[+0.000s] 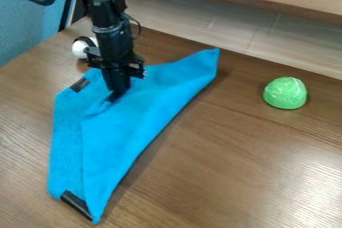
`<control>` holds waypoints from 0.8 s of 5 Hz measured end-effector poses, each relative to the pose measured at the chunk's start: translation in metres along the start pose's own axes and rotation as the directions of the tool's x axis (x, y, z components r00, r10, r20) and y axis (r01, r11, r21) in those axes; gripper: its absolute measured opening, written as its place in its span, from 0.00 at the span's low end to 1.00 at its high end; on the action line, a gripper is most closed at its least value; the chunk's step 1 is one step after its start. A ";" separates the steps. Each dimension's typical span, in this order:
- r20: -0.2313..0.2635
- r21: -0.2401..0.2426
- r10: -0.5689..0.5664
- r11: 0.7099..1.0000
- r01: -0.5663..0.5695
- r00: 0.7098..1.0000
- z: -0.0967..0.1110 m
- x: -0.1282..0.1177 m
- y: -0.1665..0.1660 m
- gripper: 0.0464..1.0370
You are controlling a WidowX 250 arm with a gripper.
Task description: Fold the cloth from right to left. Closing the figure inside
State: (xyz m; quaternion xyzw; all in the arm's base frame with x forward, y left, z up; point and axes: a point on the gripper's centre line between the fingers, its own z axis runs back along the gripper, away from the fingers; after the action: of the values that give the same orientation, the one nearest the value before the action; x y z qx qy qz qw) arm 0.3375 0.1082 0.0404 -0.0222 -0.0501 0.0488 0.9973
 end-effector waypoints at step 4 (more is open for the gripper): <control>-0.008 -0.047 0.072 0.996 -0.073 0.997 0.004 -0.001 0.009 0.96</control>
State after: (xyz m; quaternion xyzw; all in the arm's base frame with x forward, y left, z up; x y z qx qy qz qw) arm 0.3356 0.1174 0.0441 -0.0476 -0.0472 0.0837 0.9942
